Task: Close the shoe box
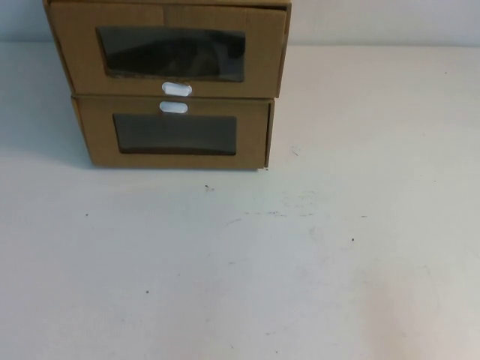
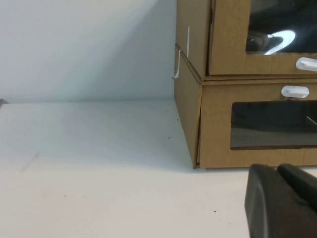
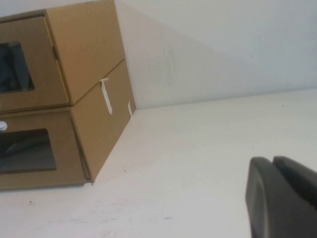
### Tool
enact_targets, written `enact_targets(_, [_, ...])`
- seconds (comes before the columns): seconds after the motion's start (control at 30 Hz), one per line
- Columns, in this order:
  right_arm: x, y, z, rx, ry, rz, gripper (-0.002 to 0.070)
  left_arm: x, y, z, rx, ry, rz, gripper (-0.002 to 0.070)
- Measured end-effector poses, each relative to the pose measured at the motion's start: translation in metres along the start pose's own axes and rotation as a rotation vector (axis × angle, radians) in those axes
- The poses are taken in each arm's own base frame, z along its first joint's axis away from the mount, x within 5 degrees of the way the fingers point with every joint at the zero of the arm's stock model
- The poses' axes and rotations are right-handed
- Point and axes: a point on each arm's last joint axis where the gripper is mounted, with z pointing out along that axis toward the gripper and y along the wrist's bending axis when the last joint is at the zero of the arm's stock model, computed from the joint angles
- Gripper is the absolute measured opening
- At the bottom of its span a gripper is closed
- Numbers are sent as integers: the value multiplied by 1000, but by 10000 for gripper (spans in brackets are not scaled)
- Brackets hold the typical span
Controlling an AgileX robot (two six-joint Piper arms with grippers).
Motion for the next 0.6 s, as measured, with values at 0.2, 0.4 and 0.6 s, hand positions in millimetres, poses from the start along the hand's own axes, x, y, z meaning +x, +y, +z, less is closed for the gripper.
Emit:
enact_targets(0.2, [0, 0, 0, -2, 1, 21, -11, 0, 0, 0, 0, 0, 0, -2])
enact_targets(0.4, [0, -1, 0, 7, -4, 32, -11, 0, 0, 0, 0, 0, 0, -2])
enact_targets(0.6, [-6, -6, -1, 83, 23, -16, -11, 0, 0, 0, -1, -2, 0, -2])
